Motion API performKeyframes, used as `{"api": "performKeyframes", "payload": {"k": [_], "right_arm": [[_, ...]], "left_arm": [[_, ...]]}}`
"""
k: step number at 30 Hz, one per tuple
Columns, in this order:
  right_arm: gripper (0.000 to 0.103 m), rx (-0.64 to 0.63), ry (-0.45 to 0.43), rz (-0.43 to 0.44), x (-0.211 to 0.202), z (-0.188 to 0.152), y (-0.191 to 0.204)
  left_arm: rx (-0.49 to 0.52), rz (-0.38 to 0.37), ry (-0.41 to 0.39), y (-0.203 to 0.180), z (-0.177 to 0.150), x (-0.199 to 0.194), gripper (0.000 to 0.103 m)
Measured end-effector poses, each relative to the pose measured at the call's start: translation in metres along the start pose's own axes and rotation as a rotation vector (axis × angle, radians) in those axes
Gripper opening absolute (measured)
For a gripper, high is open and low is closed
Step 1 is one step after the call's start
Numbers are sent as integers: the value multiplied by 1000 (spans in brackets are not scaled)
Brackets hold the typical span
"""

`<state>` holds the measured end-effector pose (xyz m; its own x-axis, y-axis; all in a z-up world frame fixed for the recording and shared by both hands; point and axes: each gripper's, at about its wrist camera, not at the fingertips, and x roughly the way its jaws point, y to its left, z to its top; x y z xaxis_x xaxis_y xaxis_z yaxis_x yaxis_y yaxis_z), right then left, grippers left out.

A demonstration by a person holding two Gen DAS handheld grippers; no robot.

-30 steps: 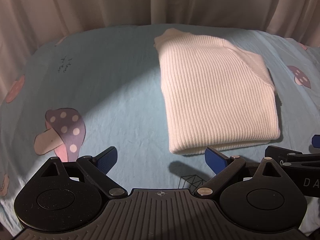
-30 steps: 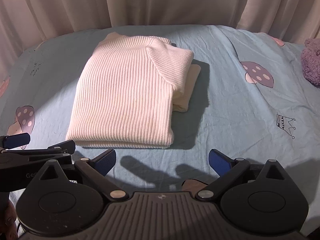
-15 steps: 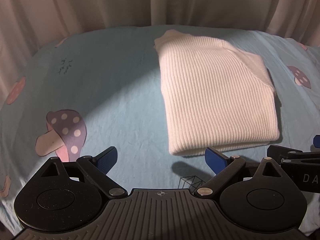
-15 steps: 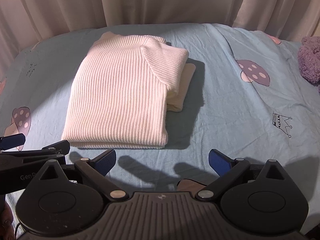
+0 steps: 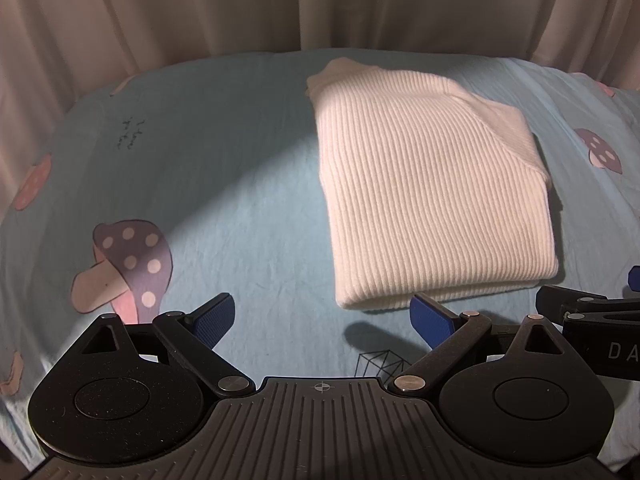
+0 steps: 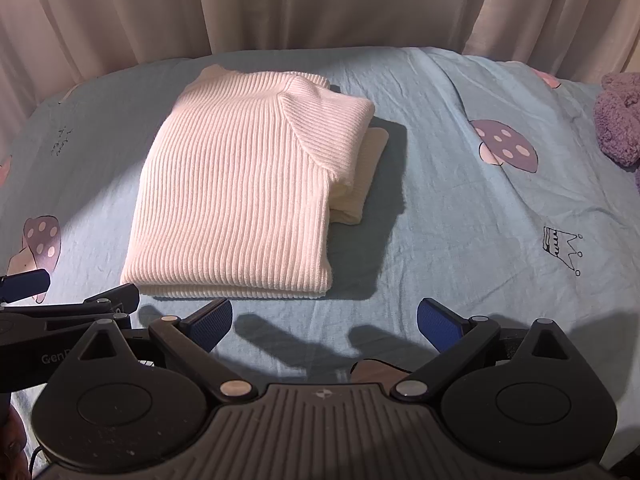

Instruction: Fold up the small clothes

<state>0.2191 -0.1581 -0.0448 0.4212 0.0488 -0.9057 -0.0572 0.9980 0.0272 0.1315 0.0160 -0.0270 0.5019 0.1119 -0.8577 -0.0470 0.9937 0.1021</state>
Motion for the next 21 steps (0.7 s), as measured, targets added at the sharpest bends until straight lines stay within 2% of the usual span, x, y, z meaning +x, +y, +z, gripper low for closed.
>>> {"api": "performKeyframes", "payload": {"k": [21], "right_arm": [[99, 16, -6, -2, -3, 0, 1]], "left_arm": [[9, -3, 1, -1, 2, 1, 98]]}}
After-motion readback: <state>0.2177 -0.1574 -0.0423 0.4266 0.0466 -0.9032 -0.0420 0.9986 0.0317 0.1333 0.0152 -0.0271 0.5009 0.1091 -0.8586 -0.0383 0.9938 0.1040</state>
